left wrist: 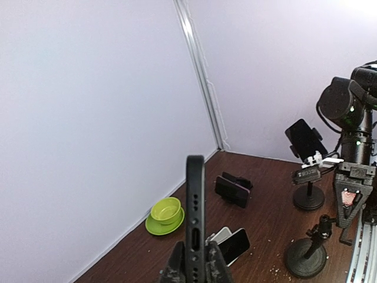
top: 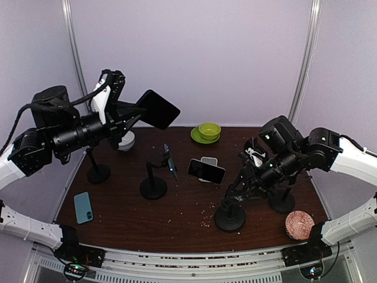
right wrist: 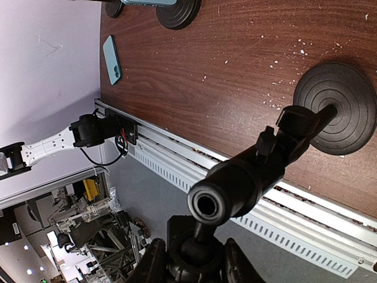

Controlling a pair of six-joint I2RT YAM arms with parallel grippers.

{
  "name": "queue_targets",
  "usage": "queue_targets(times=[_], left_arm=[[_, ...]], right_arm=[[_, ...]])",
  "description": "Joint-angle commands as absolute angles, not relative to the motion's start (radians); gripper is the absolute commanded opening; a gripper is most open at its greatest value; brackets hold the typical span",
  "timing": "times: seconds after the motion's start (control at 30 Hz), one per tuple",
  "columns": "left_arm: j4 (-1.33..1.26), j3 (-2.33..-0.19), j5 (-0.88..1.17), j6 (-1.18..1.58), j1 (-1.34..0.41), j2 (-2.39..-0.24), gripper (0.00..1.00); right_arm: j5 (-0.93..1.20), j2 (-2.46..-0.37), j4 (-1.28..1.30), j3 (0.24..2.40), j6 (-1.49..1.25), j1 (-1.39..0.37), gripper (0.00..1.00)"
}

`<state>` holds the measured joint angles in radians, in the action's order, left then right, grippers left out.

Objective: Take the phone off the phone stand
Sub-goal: Place the phone at the center of the board.

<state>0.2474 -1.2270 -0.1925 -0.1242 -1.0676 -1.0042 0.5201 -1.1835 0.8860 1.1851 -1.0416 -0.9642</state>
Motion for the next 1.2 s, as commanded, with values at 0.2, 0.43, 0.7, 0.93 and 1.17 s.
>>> queue_targets(times=[0.2,0.43,0.7,0.93,1.17], left_arm=[[0.544,-1.31,-0.37,0.034,-0.946,-0.836,0.0],[0.659,-1.213,-0.498,0.225,-0.912,-0.705,0.0],[0.788,-1.066,-0.527,0.505,-0.871,-0.596,0.0],[0.783,-0.89,-0.371,0.704,-0.729,-0.53,0.0],[0.665,-0.725,-0.113,0.819,-0.523,-0.495,0.0]], right_arm=[[0.553,-1.199,0.894,1.225,-1.019,-0.969,0.0],[0.564,-1.2,0.916,1.237,-0.998,-0.968,0.0],[0.573,-1.196,0.935,1.253,-0.986,-0.967,0.0],[0.58,-1.196,0.939,1.254,-0.987,-0.968,0.0],[0.573,-1.172,0.94,1.243,-0.99,-0.968,0.0]])
